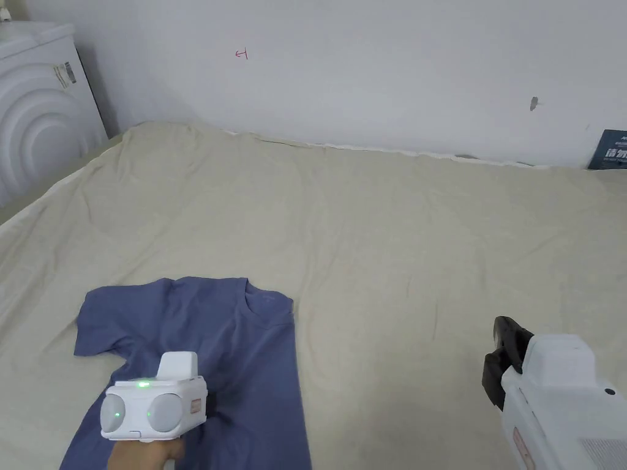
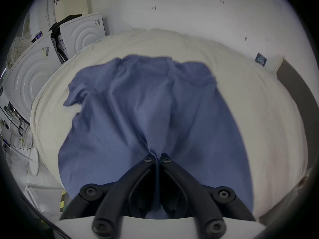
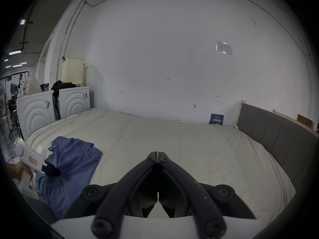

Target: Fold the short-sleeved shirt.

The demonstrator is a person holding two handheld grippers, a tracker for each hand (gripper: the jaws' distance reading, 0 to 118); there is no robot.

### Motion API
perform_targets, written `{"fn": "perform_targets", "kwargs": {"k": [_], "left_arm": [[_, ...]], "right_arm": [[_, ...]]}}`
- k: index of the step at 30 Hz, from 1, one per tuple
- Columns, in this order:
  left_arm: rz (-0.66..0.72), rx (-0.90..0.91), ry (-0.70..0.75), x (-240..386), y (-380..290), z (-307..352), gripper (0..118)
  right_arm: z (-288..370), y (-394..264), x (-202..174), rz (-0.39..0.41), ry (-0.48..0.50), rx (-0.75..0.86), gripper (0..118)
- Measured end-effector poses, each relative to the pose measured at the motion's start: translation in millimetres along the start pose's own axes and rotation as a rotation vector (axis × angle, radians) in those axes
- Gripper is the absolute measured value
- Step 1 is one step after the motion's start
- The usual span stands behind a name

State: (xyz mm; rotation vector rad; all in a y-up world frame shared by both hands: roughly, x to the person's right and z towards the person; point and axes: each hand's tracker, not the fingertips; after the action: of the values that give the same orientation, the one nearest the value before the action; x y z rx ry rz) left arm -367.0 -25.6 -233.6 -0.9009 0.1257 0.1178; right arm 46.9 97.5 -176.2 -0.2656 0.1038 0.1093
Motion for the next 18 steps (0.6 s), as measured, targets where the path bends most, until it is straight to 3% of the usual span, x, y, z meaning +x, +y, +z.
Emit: {"fn": "perform_targets", "kwargs": {"k": [9,18], "left_arm": [[-0.063,0.295,-0.195,51,67,131,3],[-0.267,0.598,-0.354,158,158,237,3]], "right_arm": [[24,6,33,-0.044,-0.022,0.047,1],[52,12,73,-0.070,-0.090,0.098,1]]}}
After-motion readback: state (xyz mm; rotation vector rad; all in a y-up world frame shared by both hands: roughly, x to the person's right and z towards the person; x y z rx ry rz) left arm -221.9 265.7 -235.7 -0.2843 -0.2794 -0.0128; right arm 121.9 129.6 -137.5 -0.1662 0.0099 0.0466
